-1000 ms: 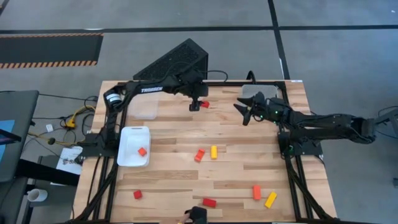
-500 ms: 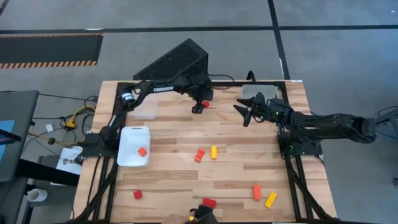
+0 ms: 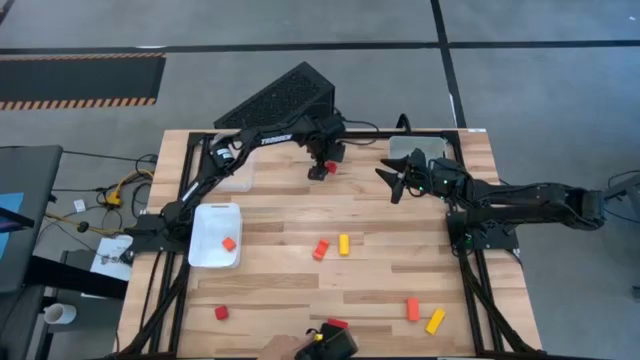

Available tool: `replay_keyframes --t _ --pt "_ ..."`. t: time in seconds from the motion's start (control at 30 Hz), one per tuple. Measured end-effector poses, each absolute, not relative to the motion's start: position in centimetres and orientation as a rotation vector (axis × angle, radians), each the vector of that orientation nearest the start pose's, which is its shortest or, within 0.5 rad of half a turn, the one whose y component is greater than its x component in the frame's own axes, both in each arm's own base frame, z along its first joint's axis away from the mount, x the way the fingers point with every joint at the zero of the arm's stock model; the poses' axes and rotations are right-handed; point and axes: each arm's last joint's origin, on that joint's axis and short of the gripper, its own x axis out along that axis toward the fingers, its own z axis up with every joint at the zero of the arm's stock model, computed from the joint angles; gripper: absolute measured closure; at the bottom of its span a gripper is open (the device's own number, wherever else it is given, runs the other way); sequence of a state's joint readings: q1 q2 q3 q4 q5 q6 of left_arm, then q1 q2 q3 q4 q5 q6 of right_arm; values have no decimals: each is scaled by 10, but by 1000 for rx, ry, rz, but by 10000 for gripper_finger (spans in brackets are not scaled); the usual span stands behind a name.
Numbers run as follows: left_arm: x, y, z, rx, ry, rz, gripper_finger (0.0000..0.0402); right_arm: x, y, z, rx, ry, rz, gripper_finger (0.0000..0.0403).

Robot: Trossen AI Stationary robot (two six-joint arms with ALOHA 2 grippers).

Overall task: Sort & place blocks by color
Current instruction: Put the top red block into the transparent bin

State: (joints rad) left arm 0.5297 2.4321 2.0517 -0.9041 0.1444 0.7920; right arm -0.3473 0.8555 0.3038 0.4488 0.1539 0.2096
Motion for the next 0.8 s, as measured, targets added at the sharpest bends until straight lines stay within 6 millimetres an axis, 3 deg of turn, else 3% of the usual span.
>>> replay_keyframes --t 0.17,0.4,0.63,0.8 --pt "430 247 149 248 1265 -174 146 170 -66 216 215 51 -510 194" --pt "428 246 149 196 1292 -146 284 170 -66 216 216 49 -509 194" --pt "422 244 157 154 1344 -107 312 171 -64 216 222 47 -495 194" --pt "417 239 192 95 1246 -113 313 173 -61 216 221 45 -476 194"
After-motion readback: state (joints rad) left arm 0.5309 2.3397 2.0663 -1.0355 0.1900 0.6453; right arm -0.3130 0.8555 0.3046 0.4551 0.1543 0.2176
